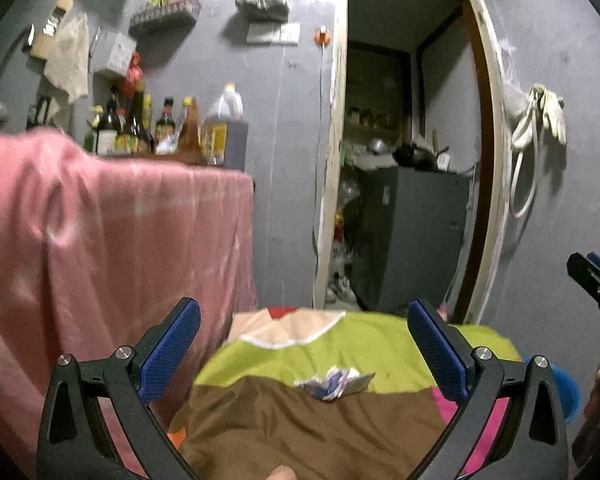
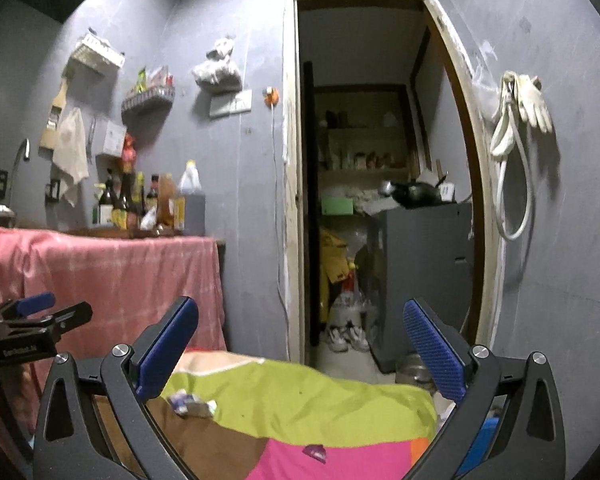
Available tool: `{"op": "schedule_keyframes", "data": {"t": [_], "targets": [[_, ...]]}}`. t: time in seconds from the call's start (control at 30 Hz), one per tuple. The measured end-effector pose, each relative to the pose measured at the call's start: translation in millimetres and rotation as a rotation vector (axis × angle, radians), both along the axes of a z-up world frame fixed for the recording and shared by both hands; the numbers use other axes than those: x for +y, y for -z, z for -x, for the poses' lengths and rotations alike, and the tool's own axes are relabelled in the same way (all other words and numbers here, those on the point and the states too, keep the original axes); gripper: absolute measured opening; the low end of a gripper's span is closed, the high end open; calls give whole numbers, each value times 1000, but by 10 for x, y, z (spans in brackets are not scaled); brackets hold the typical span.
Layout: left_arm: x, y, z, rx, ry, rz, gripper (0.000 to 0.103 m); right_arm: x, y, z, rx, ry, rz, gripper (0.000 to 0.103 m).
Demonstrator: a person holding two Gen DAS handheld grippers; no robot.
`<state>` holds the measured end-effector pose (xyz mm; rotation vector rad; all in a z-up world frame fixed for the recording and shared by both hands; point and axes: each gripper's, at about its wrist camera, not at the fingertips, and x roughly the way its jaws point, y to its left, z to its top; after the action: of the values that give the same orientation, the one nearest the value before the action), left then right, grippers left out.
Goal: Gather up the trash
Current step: 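Move both tools back over the remaining trash on the quilt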
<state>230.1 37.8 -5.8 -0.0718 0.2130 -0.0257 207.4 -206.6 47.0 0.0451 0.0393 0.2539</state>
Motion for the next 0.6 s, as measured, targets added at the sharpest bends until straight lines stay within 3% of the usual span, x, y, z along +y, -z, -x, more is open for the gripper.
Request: {"op": "schedule_keyframes", "data": {"t": [0.13, 0.4, 0.6], "targets": [[37, 210, -195, 76, 19, 30, 101, -19, 155, -140, 56, -12, 9, 103], [-38, 485, -550, 225, 66, 12, 101, -11, 438, -445, 217, -33, 50, 103], [-72, 623, -780, 325, 110, -3, 101, -38, 629, -617, 355, -59, 59, 93]]}}
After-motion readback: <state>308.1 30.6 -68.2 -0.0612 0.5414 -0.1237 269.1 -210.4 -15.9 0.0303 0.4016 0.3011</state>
